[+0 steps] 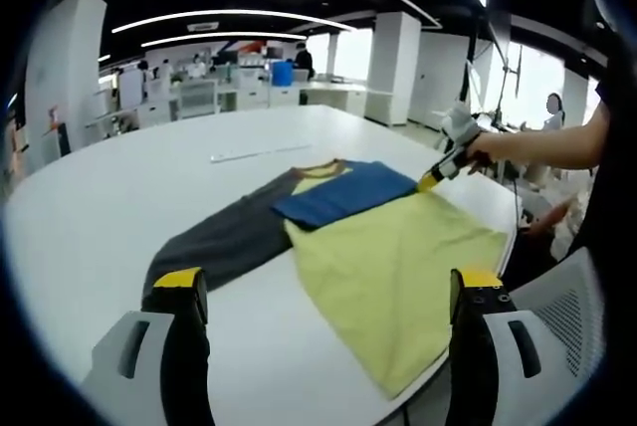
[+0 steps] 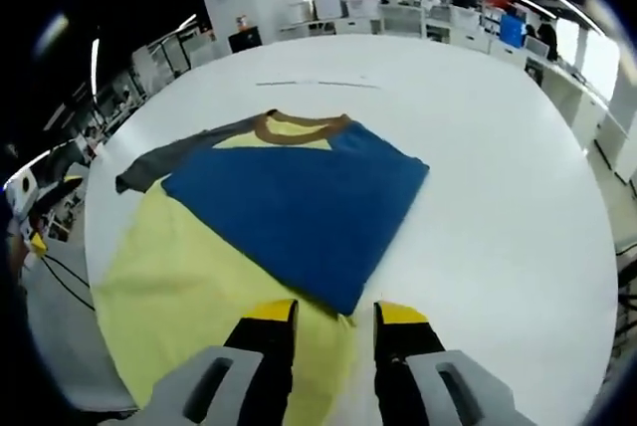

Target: Fold the garment on the visible template until the final outline fits inside the template.

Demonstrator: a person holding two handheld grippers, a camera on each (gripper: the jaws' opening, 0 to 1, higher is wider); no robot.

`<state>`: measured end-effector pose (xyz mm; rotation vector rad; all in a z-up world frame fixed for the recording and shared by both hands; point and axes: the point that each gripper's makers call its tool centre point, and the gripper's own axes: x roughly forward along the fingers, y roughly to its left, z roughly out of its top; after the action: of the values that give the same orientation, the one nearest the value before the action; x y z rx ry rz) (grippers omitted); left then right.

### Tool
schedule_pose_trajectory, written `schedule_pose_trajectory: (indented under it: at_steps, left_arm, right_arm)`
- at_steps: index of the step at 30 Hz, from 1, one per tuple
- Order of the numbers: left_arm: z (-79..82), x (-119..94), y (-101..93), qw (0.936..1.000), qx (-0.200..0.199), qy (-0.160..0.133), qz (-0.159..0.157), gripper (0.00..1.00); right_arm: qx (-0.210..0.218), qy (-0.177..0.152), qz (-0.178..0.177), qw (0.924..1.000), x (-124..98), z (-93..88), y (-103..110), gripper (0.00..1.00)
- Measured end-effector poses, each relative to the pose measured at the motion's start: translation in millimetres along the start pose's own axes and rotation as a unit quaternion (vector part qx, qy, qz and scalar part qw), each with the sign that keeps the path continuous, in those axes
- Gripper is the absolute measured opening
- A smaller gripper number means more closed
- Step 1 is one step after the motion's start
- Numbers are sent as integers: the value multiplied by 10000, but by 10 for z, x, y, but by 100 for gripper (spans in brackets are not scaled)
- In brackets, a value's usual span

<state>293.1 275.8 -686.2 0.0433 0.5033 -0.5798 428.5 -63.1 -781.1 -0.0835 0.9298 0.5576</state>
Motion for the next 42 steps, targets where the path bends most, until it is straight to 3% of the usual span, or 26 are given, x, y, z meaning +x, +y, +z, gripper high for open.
schedule_pose_trajectory:
  at_steps: [4,10,17,30,35,38,42]
  left_arm:
    - [-12,-7,46,10000,-12,15,59,98]
    - [-47,-23,136,9998,-71,31,174,98]
    - [-93,-75,306,9991,-145,36,387,98]
    - [-121,-108,742,9956,-179,13,920,95]
    - [-145,-134,979,9910,-276,-34,1308,89]
    - [-157,-162,1156,9854,-397,-117,1650,86]
    - [-193,-159,1288,9811,-469,-133,1871,82]
  right_arm:
    - [-31,-274,236,9993,-64,105,145,56]
    - [-196,-663,473,9965,-191,243,360,81]
    - [-468,-893,702,9924,-375,255,572,99]
    - [-807,-1504,915,9811,-845,317,811,99]
    - [-867,-1723,848,9775,-1008,317,833,99]
    - [-849,-1778,827,9769,-1091,281,860,99]
    - [-892,-1748,752,9777,-1135,224,864,99]
